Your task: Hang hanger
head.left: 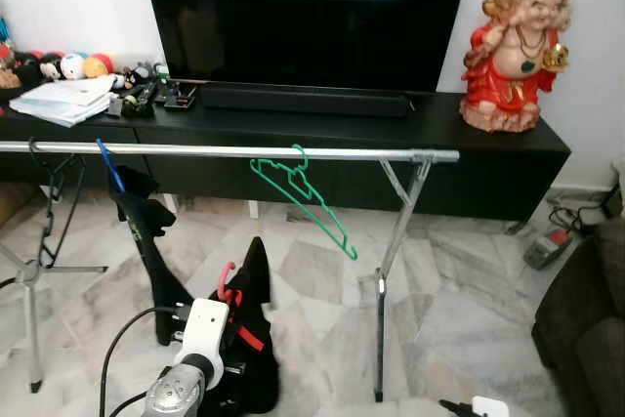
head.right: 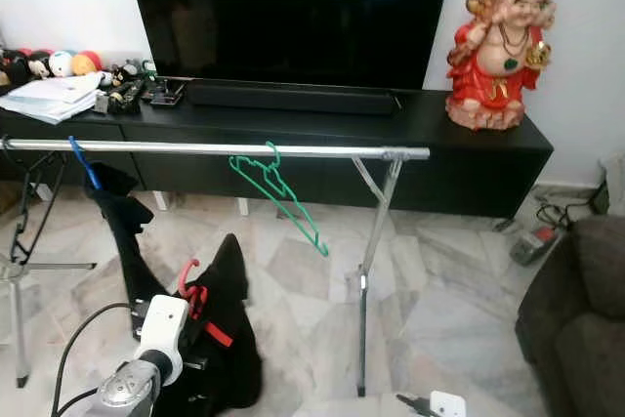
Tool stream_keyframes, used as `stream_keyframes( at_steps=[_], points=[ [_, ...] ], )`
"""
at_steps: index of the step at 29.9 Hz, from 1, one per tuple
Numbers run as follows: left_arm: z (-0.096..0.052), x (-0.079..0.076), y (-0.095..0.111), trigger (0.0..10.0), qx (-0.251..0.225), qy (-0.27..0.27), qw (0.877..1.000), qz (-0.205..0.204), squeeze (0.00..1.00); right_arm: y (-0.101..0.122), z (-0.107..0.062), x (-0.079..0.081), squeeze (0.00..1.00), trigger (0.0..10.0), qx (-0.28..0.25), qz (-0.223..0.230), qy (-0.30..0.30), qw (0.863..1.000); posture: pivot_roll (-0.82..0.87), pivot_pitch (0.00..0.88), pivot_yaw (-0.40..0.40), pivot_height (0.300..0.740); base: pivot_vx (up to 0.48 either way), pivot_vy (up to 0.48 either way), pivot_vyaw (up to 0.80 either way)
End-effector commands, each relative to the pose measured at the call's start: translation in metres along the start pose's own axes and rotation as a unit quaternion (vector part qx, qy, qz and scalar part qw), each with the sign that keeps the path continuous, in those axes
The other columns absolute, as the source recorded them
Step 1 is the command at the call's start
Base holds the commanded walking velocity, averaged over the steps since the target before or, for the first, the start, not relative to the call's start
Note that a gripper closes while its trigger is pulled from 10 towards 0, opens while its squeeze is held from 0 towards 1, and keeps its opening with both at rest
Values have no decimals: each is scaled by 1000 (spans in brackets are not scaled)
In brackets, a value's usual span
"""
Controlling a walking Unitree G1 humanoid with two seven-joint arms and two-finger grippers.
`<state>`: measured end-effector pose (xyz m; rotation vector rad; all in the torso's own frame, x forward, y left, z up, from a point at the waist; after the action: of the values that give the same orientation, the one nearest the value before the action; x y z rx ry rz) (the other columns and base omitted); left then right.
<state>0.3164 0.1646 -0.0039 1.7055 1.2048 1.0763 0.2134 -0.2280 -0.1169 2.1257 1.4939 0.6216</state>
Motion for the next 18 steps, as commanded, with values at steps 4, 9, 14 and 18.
stream_keyframes(
  at_steps=[4,9,14,18],
  points=[
    [-1,13,2,10000,-8,20,1000,9,0,-9,-1,7,0,10000,14,4,14,1000,15,40,-2,740,402,0,0],
    [-2,17,1,10000,-7,33,999,12,0,-20,-1,19,0,10000,26,-7,25,999,16,41,-2,740,391,0,0],
    [-3,25,1,10000,-7,61,998,11,0,-30,-1,44,0,10000,37,-17,43,998,16,37,-1,740,68,0,605],
    [-3,26,2,10000,-10,67,998,14,0,-30,-1,56,0,10000,36,-16,47,998,17,34,-1,740,0,0,800]
  ],
)
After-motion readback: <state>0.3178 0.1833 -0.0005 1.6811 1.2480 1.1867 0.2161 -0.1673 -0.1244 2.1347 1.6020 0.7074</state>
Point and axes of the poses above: a point about 5 cm out from each wrist's last joint towards the gripper, its own z axis pointing out of the wrist towards the gripper, its own y axis along the axis of the wrist's last joint, x = y × z, the point moved 5 cm from there along z, pointing out of the wrist towards the gripper, and after that the axes turned 9 degrees about z, right-handed, at the moved point
